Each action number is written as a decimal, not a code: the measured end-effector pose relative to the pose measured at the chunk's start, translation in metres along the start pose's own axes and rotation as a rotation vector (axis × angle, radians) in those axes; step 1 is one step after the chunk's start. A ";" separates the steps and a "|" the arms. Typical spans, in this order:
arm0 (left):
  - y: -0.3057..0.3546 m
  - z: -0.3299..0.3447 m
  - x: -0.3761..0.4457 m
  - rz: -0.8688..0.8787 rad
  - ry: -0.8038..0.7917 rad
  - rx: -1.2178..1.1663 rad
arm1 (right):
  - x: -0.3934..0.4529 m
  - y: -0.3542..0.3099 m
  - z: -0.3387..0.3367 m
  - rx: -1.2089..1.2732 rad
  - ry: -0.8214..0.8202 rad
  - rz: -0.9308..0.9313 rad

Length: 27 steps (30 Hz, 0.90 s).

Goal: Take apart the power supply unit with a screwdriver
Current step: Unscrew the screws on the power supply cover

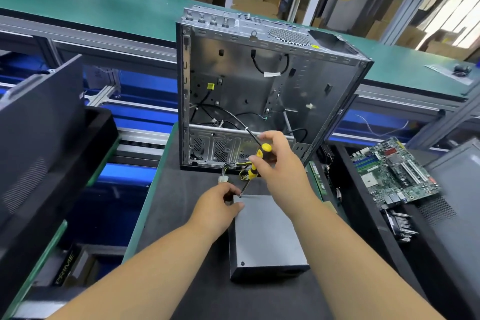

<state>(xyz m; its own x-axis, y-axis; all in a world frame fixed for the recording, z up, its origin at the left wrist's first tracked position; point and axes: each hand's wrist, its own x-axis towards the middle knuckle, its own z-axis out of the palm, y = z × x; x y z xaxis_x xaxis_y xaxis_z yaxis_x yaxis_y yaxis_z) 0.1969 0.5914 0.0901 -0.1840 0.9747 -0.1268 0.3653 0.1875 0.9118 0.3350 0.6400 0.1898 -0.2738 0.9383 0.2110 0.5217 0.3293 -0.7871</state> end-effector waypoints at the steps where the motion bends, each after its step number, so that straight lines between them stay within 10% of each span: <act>1: 0.000 0.000 0.000 0.000 -0.002 -0.007 | 0.002 -0.001 0.000 -0.065 -0.008 -0.029; 15: -0.001 -0.001 0.002 -0.013 -0.001 -0.004 | 0.011 0.007 0.020 0.829 -0.063 0.080; 27: 0.014 0.016 -0.005 -0.128 0.158 0.028 | 0.026 0.015 0.013 0.862 -0.393 -0.020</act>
<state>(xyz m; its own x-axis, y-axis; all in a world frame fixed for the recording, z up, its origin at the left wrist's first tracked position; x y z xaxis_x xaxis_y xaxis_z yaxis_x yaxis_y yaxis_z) 0.2174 0.5909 0.0970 -0.3704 0.9120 -0.1762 0.3547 0.3142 0.8806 0.3252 0.6678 0.1759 -0.6110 0.7788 0.1420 -0.2197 0.0055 -0.9756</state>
